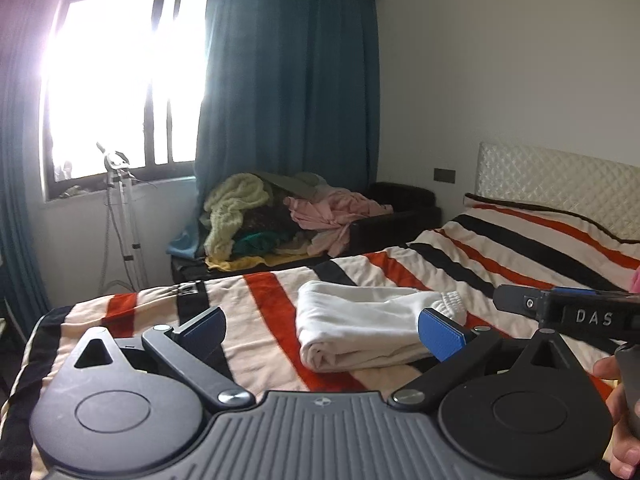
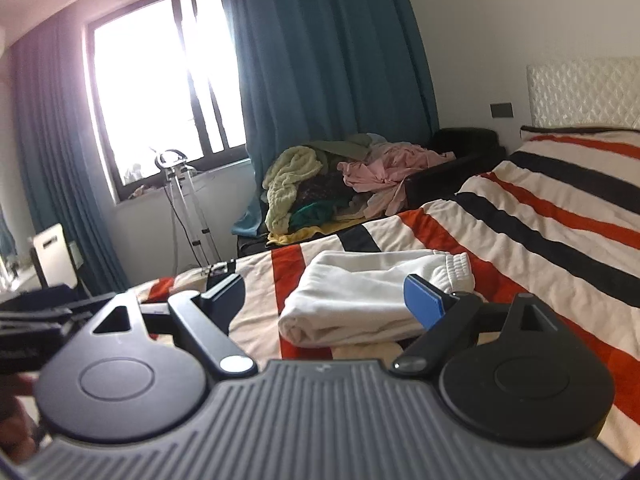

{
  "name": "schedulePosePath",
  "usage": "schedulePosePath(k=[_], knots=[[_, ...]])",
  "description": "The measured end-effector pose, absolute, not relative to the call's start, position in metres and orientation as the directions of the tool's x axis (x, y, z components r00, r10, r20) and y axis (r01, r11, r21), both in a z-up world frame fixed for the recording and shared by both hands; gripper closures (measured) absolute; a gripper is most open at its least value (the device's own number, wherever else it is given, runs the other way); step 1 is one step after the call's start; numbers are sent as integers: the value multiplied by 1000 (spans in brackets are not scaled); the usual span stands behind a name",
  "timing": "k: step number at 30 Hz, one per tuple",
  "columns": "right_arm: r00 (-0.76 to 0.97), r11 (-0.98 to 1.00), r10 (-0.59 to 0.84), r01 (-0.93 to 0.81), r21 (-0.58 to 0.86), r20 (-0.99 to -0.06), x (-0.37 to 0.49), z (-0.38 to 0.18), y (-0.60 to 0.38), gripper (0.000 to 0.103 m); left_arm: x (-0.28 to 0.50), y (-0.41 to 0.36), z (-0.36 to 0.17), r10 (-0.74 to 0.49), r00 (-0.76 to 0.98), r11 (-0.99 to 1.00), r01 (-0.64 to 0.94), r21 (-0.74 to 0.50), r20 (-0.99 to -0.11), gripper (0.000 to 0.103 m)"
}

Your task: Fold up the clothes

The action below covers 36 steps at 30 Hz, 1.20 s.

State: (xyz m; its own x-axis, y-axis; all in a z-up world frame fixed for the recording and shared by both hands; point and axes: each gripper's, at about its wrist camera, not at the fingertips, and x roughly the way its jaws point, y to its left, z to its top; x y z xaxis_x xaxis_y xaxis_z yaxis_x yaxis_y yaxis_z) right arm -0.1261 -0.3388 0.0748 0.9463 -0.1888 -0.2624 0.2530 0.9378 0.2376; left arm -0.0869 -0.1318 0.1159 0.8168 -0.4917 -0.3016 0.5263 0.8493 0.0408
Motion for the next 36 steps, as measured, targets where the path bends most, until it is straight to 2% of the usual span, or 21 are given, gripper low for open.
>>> schedulePosePath(k=[5,9,17,23,28,36], knots=[[952,938,-206,258,231,-227,-137,43,-324,15,-103,-112,95,-456,843,872,487,46,-284,0],[939,934,-220,281,219,-265,-122,21,-325,15,-99,-101,85,-454,845,880,475,3,-282,0],[913,916,-251,332,226,-323,-100,2,-333,15,-79,-103,72,-421,844,894,449,7,-332,0],[883,890,-307,398,221,-354,-66,-9,-340,15,-85,-116,84,-375,870,910,412,52,-321,0],[847,890,-346,433,146,-404,-22,-18,-334,15,-110,-134,106,-370,879,909,410,78,-301,0],[837,887,-346,439,142,-425,8,-26,-320,15,-151,-187,106,-402,841,887,456,73,-361,0]])
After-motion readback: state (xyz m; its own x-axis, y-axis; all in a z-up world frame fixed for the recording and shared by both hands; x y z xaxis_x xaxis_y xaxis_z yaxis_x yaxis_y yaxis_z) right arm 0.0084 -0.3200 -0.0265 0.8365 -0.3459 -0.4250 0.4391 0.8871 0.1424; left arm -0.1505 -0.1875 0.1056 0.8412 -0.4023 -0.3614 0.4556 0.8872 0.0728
